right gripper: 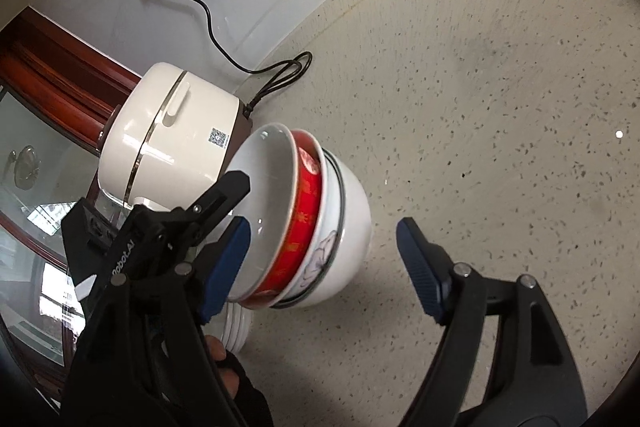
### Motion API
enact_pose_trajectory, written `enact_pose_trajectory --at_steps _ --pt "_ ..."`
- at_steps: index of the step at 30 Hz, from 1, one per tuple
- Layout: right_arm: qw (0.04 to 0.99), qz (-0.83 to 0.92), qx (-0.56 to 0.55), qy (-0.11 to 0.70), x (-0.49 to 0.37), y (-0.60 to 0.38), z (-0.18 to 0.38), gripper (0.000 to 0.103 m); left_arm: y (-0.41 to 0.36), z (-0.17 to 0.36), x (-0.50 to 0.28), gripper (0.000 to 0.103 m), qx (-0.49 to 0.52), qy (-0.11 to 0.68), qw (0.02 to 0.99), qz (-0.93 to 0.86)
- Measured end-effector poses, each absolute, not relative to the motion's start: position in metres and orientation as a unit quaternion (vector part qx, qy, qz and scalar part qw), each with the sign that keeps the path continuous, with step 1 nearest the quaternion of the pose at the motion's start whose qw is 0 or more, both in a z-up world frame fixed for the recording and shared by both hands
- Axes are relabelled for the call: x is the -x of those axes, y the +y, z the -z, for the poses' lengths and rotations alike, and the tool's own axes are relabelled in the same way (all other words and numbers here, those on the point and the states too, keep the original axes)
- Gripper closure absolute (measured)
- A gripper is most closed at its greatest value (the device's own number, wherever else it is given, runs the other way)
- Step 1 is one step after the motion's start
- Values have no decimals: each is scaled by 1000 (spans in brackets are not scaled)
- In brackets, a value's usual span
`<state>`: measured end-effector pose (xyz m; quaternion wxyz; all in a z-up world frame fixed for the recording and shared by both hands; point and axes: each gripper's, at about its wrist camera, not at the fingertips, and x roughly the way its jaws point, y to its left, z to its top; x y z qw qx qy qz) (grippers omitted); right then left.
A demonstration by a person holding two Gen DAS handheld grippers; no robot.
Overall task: Organize plates and bowls
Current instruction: 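Grip the bowl stack with both tools and lift it off the counter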
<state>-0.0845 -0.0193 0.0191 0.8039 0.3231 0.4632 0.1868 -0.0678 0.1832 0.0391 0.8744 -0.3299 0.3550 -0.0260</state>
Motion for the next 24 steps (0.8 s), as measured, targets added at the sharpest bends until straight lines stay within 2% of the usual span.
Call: enact_pose_trajectory --at_steps 14,24 --pt "781 -216 -334 482 70 -11 -4 26 175 -41 47 19 265 374 888 9" --pt "756 -231 -366 492 71 -11 2 30 171 -34 36 22 231 432 872 1"
